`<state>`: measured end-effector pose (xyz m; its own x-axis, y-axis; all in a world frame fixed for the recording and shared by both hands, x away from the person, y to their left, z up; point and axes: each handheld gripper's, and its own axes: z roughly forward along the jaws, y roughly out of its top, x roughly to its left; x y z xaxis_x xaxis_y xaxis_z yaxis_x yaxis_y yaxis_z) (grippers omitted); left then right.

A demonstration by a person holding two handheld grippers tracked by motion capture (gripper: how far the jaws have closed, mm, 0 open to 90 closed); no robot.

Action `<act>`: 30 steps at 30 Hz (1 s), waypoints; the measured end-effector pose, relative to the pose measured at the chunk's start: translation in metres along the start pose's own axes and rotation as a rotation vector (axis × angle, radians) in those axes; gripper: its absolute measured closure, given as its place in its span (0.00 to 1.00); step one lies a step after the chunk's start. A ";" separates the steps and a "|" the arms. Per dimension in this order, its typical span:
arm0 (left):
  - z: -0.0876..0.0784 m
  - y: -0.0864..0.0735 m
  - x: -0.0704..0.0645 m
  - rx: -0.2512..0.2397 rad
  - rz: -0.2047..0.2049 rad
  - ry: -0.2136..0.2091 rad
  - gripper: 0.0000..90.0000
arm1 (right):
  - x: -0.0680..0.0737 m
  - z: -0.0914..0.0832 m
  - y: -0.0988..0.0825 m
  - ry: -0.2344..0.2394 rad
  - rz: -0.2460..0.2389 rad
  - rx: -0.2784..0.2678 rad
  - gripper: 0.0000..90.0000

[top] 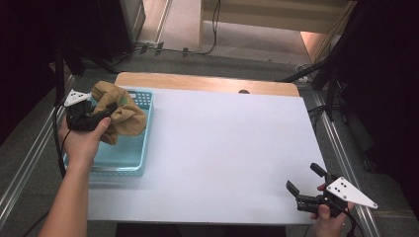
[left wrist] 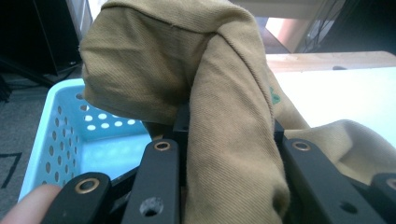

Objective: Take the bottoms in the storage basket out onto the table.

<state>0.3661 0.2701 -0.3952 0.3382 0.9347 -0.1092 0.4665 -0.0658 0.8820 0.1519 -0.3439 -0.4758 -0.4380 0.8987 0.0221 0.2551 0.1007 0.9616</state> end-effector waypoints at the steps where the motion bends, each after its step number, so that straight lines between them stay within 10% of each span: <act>1: -0.001 0.000 0.000 -0.002 0.001 -0.001 0.76 | 0.000 0.000 0.000 0.000 -0.001 0.000 0.00; 30: -0.027 0.026 -0.039 -0.142 0.035 -0.103 0.76 | 0.001 -0.001 0.001 -0.003 -0.002 -0.004 0.00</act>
<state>0.3431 0.2408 -0.3556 0.4373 0.8917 -0.1172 0.3357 -0.0409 0.9411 0.1512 -0.3435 -0.4749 -0.4362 0.8997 0.0196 0.2511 0.1008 0.9627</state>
